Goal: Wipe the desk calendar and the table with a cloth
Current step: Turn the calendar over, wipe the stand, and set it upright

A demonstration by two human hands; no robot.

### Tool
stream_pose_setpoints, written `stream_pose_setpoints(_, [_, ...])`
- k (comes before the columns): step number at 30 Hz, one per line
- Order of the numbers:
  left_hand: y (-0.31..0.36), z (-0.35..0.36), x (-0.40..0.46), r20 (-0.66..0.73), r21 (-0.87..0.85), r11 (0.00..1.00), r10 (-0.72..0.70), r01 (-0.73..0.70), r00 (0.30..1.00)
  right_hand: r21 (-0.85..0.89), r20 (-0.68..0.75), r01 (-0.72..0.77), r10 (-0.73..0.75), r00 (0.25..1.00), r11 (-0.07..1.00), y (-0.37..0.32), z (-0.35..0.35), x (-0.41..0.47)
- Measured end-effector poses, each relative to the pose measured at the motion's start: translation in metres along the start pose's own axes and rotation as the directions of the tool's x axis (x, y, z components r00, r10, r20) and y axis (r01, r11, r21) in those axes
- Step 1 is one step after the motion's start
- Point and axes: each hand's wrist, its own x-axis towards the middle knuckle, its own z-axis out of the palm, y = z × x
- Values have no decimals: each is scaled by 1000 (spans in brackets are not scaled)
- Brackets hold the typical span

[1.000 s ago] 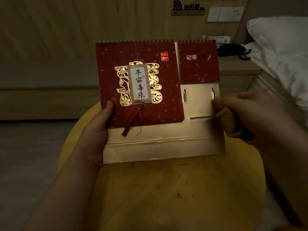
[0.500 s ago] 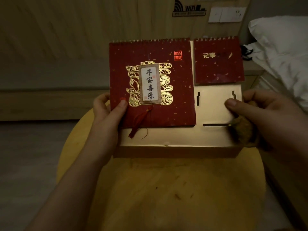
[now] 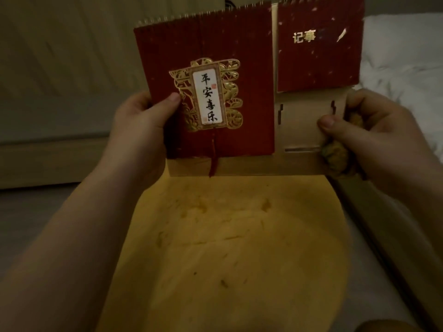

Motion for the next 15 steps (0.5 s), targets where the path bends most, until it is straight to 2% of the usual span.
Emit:
stream_pose_setpoints(7, [-35, 17, 49, 94, 76, 997, 1, -9, 996, -158, 6, -60, 61, 998, 986, 39, -16, 42])
stream_pose_setpoints(12, [-64, 24, 75, 116, 206, 978, -68, 43, 991, -200, 27, -180, 189, 982, 963, 85, -16, 62])
stream_pose_setpoints(15, [-78, 21, 79, 125, 241, 966, -123, 90, 984, -239, 25, -200, 212, 977, 950, 110, -15, 65])
